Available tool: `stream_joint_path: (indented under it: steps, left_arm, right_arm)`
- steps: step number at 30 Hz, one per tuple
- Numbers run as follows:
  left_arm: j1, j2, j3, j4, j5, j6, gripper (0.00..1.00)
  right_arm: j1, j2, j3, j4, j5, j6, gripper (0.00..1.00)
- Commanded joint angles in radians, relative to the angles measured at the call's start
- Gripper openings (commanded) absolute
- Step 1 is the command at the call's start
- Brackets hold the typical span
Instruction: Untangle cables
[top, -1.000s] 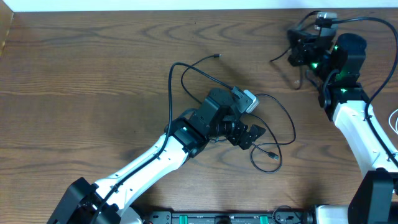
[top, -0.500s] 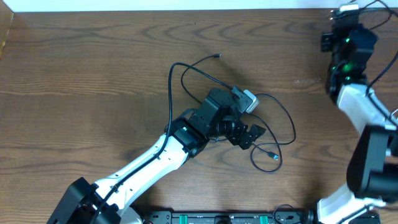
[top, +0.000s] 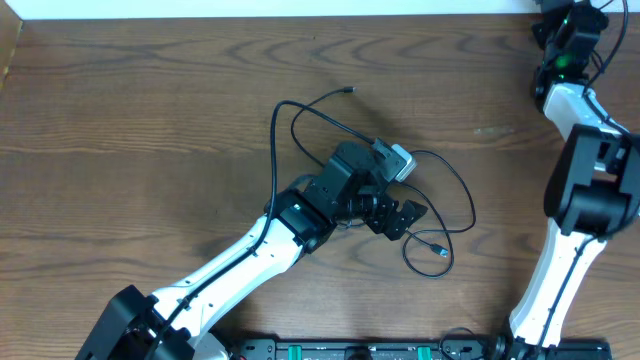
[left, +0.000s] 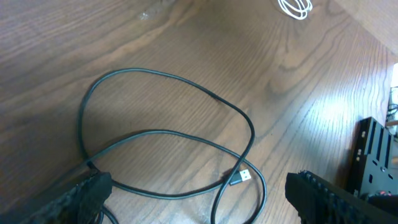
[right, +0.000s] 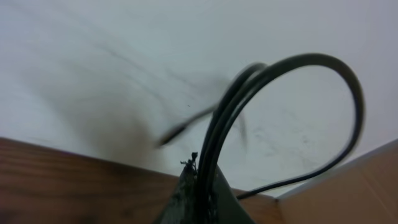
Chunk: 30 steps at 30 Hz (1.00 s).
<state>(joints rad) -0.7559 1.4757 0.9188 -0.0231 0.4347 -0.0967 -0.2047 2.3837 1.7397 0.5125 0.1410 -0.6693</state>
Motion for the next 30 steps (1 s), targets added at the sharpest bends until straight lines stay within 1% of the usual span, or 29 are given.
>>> stream_joint_path:
  steps: [1, 5, 8, 9, 11, 14, 15, 17, 19, 21, 25, 27, 28, 29, 30]
  left_arm:
    - [-0.003, 0.008, 0.018, 0.001, -0.006, 0.01, 0.96]
    - [-0.003, 0.008, 0.018, 0.001, -0.006, 0.01, 0.96]
    - [-0.003, 0.008, 0.018, 0.001, -0.006, 0.01, 0.96]
    - [-0.003, 0.008, 0.018, 0.001, -0.006, 0.01, 0.96]
    - [-0.003, 0.008, 0.018, 0.001, -0.006, 0.01, 0.96]
    - [-0.003, 0.008, 0.018, 0.001, -0.006, 0.01, 0.96]
    - [-0.003, 0.008, 0.018, 0.001, -0.006, 0.01, 0.96]
    - [-0.003, 0.008, 0.018, 0.001, -0.006, 0.01, 0.96]
    - [-0.003, 0.008, 0.018, 0.001, -0.006, 0.01, 0.96]
    - [-0.003, 0.008, 0.018, 0.001, -0.006, 0.01, 0.96]
    - [-0.003, 0.008, 0.018, 0.001, -0.006, 0.01, 0.96]
    - [-0.003, 0.008, 0.018, 0.001, -0.006, 0.01, 0.96]
    - [-0.003, 0.008, 0.018, 0.001, -0.006, 0.01, 0.96]
    - [-0.003, 0.008, 0.018, 0.001, -0.006, 0.01, 0.96]
    - [-0.003, 0.008, 0.018, 0.001, -0.006, 0.01, 0.96]
  right_arm:
    - [-0.008, 0.102, 0.084, -0.018, 0.029, -0.063, 0.01]
    - [-0.006, 0.172, 0.088, -0.066, 0.03, -0.009, 0.02]
    - [-0.004, 0.206, 0.088, -0.13, 0.038, 0.025, 0.04]
    - [-0.004, 0.209, 0.088, -0.166, 0.037, 0.042, 0.06]
    - [-0.003, 0.206, 0.088, -0.223, 0.051, 0.097, 0.15]
    - [0.003, 0.187, 0.088, -0.282, 0.097, 0.129, 0.21]
    - [0.005, 0.174, 0.088, -0.322, 0.096, 0.131, 0.24]
    - [0.01, 0.14, 0.088, -0.404, 0.087, 0.144, 0.4]
    - [0.01, 0.104, 0.088, -0.456, 0.085, 0.184, 0.52]
    - [0.009, 0.059, 0.088, -0.502, 0.085, 0.264, 0.64]
    - [-0.005, -0.038, 0.088, -0.62, 0.053, 0.467, 0.81]
    - [-0.019, -0.079, 0.088, -0.695, -0.024, 0.581, 0.87]
    - [-0.03, -0.095, 0.088, -0.732, -0.08, 0.628, 0.92]
    - [-0.042, -0.102, 0.089, -0.764, -0.117, 0.66, 0.99]
    - [-0.047, -0.104, 0.089, -0.787, -0.117, 0.67, 0.99]
